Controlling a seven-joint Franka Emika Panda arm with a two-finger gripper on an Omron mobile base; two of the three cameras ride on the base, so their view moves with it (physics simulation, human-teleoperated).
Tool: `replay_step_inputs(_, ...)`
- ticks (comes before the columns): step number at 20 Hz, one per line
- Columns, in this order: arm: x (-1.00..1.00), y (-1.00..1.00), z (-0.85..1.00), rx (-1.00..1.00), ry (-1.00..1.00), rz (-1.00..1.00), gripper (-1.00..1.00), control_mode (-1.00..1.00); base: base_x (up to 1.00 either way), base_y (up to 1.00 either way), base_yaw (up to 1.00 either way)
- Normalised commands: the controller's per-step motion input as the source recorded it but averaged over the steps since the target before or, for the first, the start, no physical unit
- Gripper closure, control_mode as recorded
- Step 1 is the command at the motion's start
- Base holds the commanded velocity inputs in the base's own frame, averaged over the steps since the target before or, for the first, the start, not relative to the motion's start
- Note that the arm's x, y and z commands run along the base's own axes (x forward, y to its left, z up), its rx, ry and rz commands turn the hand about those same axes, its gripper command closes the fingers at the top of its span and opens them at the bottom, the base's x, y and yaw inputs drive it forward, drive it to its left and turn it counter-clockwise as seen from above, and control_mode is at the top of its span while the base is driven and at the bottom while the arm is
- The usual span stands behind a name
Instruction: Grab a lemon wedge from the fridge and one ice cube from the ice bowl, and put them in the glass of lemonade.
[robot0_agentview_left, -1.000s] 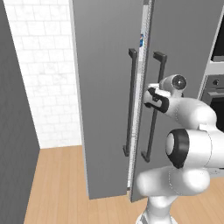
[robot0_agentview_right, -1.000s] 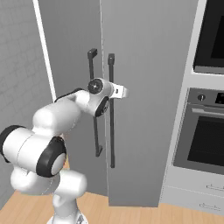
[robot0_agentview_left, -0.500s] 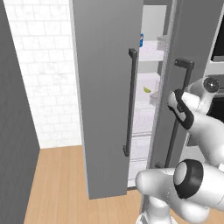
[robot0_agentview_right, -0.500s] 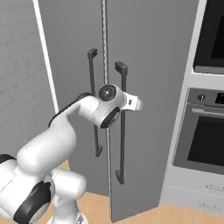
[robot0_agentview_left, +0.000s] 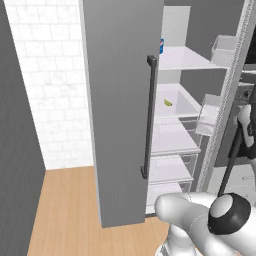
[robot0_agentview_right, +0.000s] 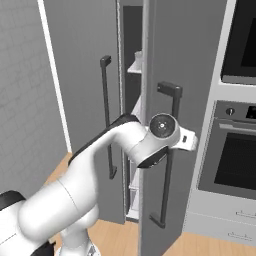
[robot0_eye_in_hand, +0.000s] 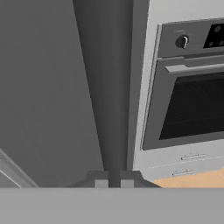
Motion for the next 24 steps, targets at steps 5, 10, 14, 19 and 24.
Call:
replay_step_inputs(5, -1.00, -0.69, 0.13, 0.04, 0.04, -0.01, 1.00, -1.00, 0.00, 0.00, 0.00)
replay_step_inputs(10, -0.77, 0.62, 0.18, -0.13, -0.07, 0.00, 1.00, -1.00, 0.00, 0.00, 0.00)
replay_step_inputs(14, 0.21, 1.00, 0.01, -0.24, -0.05, 0.01, 1.00, -1.00, 0.00, 0.00, 0.00)
replay_step_inputs(19, 0.95, 1.00, -0.13, -0.18, 0.06, 0.00, 1.00, -1.00, 0.00, 0.00, 0.00)
replay_step_inputs(24, 1.00, 1.00, -0.03, -0.16, 0.22, 0.00, 1.00, -1.00, 0.00, 0.00, 0.00)
